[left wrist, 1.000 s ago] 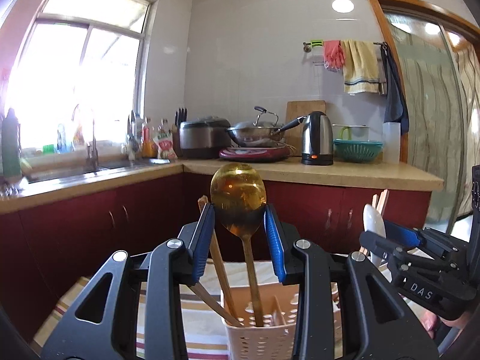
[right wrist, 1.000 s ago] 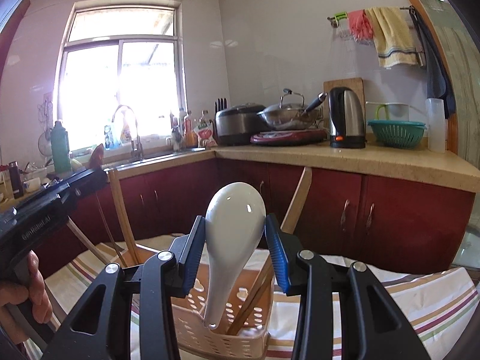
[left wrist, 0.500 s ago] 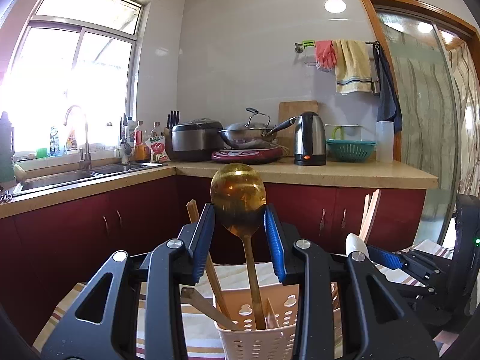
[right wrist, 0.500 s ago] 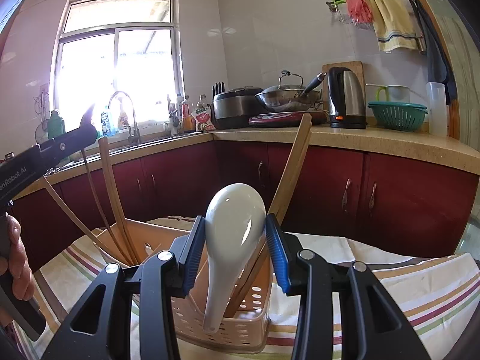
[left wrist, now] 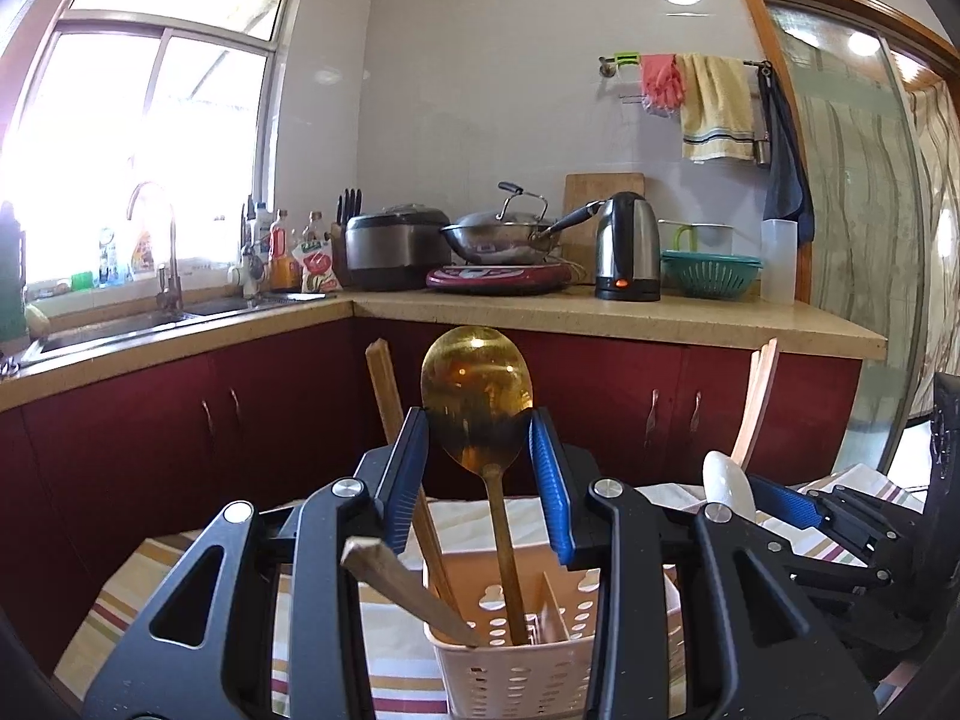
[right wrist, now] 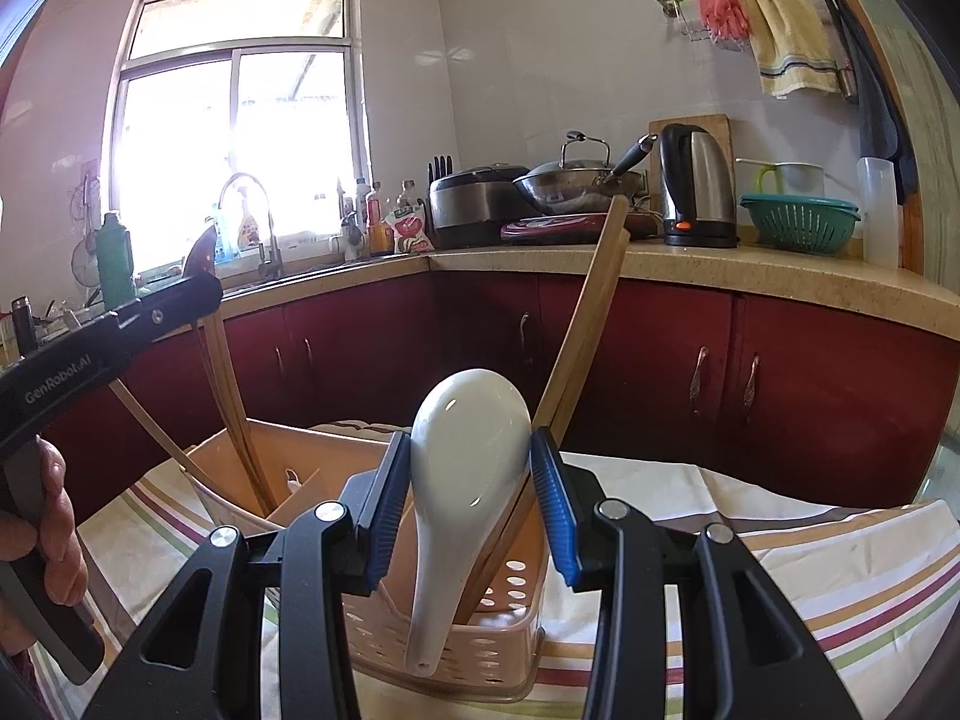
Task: Organize utensils
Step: 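Lower spoons into caddy, open left tool while right tool releases white spoon, then withdraw both open tools from the caddy back toward the table utensils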
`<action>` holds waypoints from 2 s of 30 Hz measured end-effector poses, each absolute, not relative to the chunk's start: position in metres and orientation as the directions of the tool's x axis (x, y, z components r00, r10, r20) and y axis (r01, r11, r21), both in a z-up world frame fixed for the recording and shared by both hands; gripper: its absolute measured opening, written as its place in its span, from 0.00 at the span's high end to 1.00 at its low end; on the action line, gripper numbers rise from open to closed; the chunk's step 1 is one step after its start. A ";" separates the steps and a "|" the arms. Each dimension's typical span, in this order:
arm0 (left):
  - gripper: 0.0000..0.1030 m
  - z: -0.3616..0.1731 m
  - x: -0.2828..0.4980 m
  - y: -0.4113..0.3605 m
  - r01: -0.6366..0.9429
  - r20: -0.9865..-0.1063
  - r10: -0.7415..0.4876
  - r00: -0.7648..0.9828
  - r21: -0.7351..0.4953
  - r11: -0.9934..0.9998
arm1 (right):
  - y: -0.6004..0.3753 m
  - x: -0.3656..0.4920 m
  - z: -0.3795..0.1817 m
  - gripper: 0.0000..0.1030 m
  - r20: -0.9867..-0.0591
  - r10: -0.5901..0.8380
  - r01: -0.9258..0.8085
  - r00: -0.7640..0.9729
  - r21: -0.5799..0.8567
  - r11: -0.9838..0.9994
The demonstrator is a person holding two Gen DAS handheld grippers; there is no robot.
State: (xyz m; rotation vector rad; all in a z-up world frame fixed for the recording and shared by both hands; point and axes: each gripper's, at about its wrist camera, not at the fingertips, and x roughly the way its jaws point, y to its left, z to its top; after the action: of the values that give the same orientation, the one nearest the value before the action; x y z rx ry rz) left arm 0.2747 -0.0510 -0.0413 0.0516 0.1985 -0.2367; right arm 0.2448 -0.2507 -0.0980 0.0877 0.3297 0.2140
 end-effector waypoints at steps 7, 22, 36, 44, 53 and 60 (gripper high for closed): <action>0.52 -0.048 0.277 -0.050 0.233 -0.219 -0.221 0.951 0.031 0.972 | -0.250 0.246 -0.101 0.60 -0.327 0.231 -0.200 0.917 0.125 0.972; 0.37 -0.047 0.275 -0.048 0.231 -0.229 -0.219 0.948 0.027 0.973 | -0.251 0.242 -0.097 0.57 -0.317 0.235 -0.207 0.919 0.121 0.971; 0.36 -0.048 0.244 -0.037 0.228 -0.263 -0.216 0.940 0.012 0.974 | -0.270 0.211 -0.096 0.57 -0.387 0.177 -0.145 0.905 0.109 0.983; 0.33 -0.070 0.209 -0.030 0.226 -0.362 -0.211 0.908 -0.002 0.974 | -0.294 0.171 -0.108 0.57 -0.468 0.091 -0.055 0.879 0.090 0.994; 0.33 -0.101 0.170 -0.025 0.214 -0.449 -0.202 0.871 -0.026 0.977 | -0.311 0.122 -0.145 0.56 -0.566 -0.010 0.055 0.825 0.062 0.997; 0.33 -0.117 0.151 -0.021 0.206 -0.493 -0.192 0.849 -0.028 0.978 | -0.323 0.106 -0.174 0.56 -0.629 -0.063 0.134 0.775 0.066 0.989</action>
State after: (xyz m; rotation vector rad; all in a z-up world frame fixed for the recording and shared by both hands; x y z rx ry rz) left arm 0.1512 -0.0205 -0.1167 0.0264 0.5167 -0.2096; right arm 0.1056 -0.3233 -0.1739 0.1094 0.6759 -0.1069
